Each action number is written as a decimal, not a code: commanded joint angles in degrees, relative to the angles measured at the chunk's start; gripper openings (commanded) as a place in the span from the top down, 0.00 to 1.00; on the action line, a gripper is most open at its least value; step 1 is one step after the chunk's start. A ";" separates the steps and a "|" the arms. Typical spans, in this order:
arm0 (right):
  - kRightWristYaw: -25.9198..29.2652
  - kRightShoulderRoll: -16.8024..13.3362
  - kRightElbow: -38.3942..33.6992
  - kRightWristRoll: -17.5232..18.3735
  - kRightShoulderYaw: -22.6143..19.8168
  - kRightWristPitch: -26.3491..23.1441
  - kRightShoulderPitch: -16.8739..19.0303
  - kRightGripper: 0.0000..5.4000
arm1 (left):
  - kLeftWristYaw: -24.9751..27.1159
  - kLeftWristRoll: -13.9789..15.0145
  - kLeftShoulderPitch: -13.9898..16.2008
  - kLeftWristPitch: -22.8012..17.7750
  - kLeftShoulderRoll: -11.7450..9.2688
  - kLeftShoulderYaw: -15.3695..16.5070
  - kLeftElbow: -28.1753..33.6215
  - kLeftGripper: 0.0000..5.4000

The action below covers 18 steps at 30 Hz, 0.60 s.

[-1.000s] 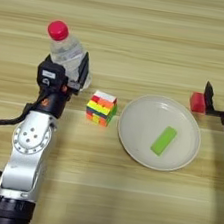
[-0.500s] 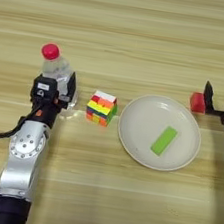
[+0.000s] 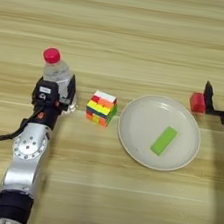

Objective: Move the objects on the table

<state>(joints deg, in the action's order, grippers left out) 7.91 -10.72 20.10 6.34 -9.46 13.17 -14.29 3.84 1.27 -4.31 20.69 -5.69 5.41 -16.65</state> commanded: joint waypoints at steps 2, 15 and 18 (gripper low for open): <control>0.06 -0.23 0.45 -0.14 -0.02 0.28 -1.03 0.00 | -0.45 -0.84 -0.13 -0.03 -0.28 -0.19 -2.03 0.42; 0.07 -0.21 0.39 -0.21 0.04 0.24 -0.95 0.00 | -0.36 -0.73 -0.03 -0.42 0.11 -0.19 -2.01 0.18; 0.04 -0.20 0.47 -0.23 0.03 0.32 -0.94 0.00 | -0.37 -0.70 -0.03 -0.43 0.10 -0.12 -1.93 0.12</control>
<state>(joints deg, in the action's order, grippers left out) 7.94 -10.73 20.14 6.28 -9.44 13.18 -14.37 3.62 0.43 -4.67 20.99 -5.59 5.36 -18.63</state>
